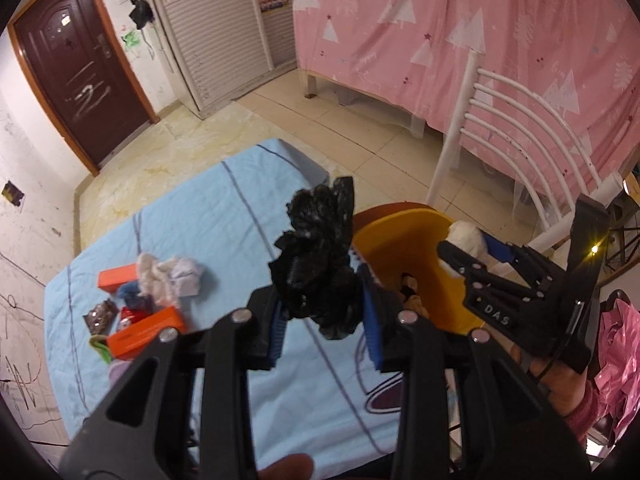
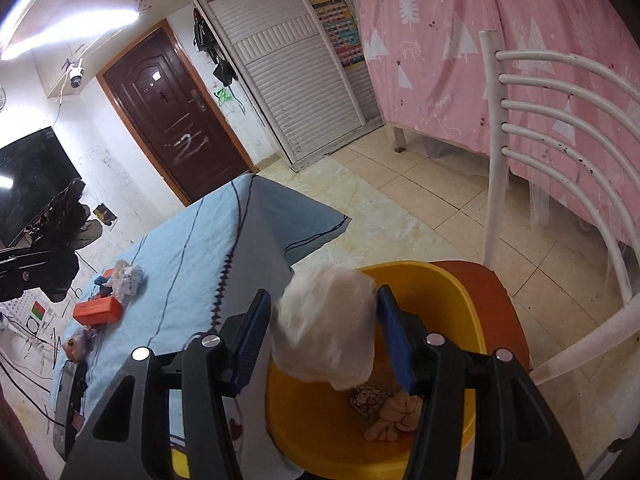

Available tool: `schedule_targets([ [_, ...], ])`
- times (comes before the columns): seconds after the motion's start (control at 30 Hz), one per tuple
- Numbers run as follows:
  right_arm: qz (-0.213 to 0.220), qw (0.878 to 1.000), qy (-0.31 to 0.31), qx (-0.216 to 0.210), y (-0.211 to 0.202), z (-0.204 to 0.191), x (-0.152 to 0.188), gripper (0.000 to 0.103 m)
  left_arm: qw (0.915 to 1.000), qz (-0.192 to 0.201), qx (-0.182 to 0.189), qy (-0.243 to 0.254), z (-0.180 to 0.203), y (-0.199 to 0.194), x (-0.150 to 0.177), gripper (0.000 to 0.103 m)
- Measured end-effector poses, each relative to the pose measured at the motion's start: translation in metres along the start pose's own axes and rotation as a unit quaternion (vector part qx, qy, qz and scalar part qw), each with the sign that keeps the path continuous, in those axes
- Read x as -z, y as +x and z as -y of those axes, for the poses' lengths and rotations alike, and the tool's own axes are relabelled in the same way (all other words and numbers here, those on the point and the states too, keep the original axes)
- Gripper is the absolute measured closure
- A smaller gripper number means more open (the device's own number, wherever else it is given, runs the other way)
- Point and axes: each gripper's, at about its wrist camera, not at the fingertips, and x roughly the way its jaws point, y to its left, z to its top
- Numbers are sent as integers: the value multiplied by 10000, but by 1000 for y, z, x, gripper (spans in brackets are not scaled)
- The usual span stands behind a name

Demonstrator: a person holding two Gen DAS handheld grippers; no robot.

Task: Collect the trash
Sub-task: 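Carry the bag and paper ball to the yellow bin and open both tools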

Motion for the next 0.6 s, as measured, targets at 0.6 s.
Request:
schedule_targets([
  [0.6, 287, 9974, 663, 58, -21, 70, -3, 41, 9981, -322, 426, 319, 82, 47, -17, 45],
])
